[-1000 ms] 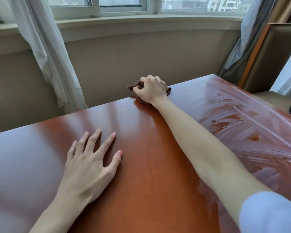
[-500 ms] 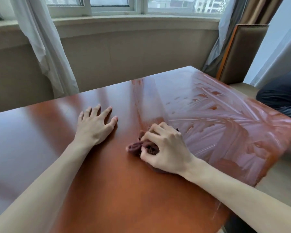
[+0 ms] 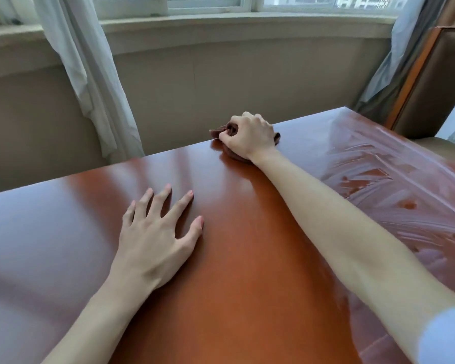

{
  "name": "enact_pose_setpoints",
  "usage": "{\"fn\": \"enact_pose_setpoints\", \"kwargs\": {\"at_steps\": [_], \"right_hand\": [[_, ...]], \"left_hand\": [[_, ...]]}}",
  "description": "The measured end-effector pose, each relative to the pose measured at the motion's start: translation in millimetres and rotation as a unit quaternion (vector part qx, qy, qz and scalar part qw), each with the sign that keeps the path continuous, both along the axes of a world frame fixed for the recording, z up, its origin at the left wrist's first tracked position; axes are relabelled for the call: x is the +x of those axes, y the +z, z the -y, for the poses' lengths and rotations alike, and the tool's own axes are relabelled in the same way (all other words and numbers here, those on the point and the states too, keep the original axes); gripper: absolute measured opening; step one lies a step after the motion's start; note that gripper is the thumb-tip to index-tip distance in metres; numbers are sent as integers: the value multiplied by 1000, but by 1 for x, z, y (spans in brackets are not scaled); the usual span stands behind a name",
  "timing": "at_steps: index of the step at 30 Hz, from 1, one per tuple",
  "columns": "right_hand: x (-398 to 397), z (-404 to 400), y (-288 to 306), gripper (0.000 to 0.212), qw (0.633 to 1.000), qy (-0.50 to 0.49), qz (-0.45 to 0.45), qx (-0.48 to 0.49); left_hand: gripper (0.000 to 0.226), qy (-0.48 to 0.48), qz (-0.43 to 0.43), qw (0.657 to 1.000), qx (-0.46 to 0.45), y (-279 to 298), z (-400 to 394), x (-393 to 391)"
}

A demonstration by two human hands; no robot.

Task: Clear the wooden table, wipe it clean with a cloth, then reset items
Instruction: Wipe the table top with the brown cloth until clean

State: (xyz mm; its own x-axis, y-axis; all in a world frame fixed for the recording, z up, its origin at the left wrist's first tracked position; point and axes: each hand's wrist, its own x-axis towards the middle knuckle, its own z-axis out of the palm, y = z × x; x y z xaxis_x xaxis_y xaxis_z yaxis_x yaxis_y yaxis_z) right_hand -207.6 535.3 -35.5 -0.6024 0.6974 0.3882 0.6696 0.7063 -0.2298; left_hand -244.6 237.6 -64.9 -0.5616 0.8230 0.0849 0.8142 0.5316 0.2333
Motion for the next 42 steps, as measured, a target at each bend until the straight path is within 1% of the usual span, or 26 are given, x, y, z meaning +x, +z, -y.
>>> {"fn": "enact_pose_setpoints", "kwargs": {"at_steps": [3, 6, 8, 10, 13, 15, 17, 18, 20, 22, 24, 25, 27, 28, 30, 32, 34, 35, 37, 39, 41, 42], "right_hand": [[-5, 0, 4, 35, 1000, -16, 5, -10], [34, 51, 7, 30, 1000, 23, 6, -16], [79, 100, 7, 29, 998, 62, 6, -21], [134, 159, 4, 28, 996, 91, 1, -7], [224, 255, 1, 24, 995, 96, -33, 22], [277, 311, 0, 21, 994, 95, -36, 27], [308, 343, 0, 20, 994, 104, -39, 20], [310, 345, 0, 19, 993, 106, -38, 21], [291, 328, 7, 21, 996, 84, -34, 17], [257, 292, 16, 27, 1000, 28, 0, 13], [235, 273, 22, 31, 999, -35, 1, -27], [235, 278, 21, 32, 998, -56, 7, -35], [255, 315, 15, 34, 998, -54, -11, 1], [272, 341, 11, 32, 999, -29, -17, 20], [305, 377, 7, 27, 1000, 14, -26, -4], [307, 365, 9, 26, 1000, 15, -20, -13], [284, 329, 22, 28, 998, -54, -17, -7], [275, 317, 27, 28, 995, -97, -20, -26], [269, 328, 23, 28, 990, -137, -21, -25], [283, 377, 11, 28, 994, -108, -24, 10], [305, 424, 5, 25, 997, -62, -39, -16], [310, 424, 9, 25, 997, -65, -38, -25]], "left_hand": [[75, 4, 0, 1000, -8, 3, 0, 1], [74, 1, -4, 1000, -22, 6, 2, 6], [68, -7, -19, 999, -33, 8, 0, 5], [59, -13, -56, 997, -60, 18, 0, 11], [52, -50, -99, 992, -65, 39, 15, 42], [52, -97, -81, 991, -49, 49, 41, 73], [53, -128, -54, 990, -29, 53, 75, 106], [53, -137, -44, 989, -22, 52, 92, 119], [55, -149, -32, 988, -13, 47, 119, 136], [56, -148, -29, 989, -9, 40, 135, 141], [61, -152, -44, 987, -19, 31, 146, 138], [67, -154, -52, 986, -25, 28, 150, 135], [77, -160, -59, 985, -32, 22, 155, 130], [78, -160, -57, 985, -32, 20, 156, 129], [77, -157, -53, 986, -25, 17, 154, 130], [76, -149, -48, 988, -17, 13, 154, 129], [78, -149, -42, 988, -21, 12, 155, 130], [79, -149, -37, 988, -18, 12, 156, 130], [80, -147, -24, 989, -14, 14, 156, 130], [81, -154, -26, 987, -26, 13, 154, 129], [81, -162, -38, 985, -40, 13, 152, 128], [78, -165, -44, 984, -47, 16, 150, 126]]}}
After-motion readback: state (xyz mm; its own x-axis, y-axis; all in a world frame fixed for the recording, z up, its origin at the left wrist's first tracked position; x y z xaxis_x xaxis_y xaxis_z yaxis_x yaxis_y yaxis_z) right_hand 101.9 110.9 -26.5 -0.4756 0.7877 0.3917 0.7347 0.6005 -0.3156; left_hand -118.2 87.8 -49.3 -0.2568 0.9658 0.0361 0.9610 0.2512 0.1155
